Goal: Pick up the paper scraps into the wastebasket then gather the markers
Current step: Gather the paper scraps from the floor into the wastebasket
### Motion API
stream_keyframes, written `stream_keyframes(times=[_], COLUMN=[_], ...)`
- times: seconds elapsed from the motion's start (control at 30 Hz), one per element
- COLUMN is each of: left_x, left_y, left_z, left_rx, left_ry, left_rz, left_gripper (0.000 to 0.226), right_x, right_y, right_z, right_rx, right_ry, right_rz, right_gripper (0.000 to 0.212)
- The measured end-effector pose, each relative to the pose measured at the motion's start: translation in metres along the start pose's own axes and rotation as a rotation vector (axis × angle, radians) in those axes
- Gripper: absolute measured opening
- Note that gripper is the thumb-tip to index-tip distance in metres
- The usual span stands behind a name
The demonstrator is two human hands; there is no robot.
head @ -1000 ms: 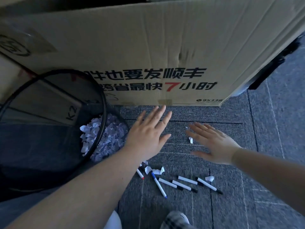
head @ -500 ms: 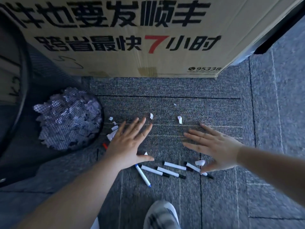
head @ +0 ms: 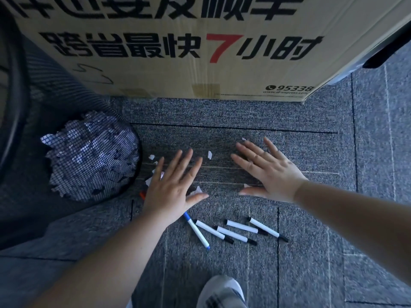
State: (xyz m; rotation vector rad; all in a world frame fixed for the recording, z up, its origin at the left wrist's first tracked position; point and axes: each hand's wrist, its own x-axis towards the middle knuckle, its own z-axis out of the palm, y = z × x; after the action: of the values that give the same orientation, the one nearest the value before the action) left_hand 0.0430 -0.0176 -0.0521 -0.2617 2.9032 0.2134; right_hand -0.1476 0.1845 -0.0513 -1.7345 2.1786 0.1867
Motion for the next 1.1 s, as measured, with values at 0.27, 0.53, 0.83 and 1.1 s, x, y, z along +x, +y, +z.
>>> stream_keyframes(times=[0.27,0.53,0.83,1.1], left_x=[0.009,0.009,0.015,0.005], left_y=[0.000,0.017,-0.010,0.000], left_z=[-0.005,0.003,-0.010,-0.001], left_rx=[-0.030,-0.296,-0.068,-0.330], left_ry=[-0.042,-0.013,0.014,-0.028], left_rz=[-0.296,-0.063,-0.323,-0.132], left_gripper=[0.094,0.086,0.088,0.090], right_x=[0.014,0.011,0.060,0.024], right_y=[-0.010,-0.030,-0.025,-0.014], right_z=[-0.004,-0.003,-0.024,-0.012], right_rx=[0.184,0.171,0.159,0.114], right_ry=[0.087,0.026,0.071,-0.023], right_rz=[0.278,-0.087,-0.135,-0.304], right_gripper=[0.085,0.082,0.076,0.077])
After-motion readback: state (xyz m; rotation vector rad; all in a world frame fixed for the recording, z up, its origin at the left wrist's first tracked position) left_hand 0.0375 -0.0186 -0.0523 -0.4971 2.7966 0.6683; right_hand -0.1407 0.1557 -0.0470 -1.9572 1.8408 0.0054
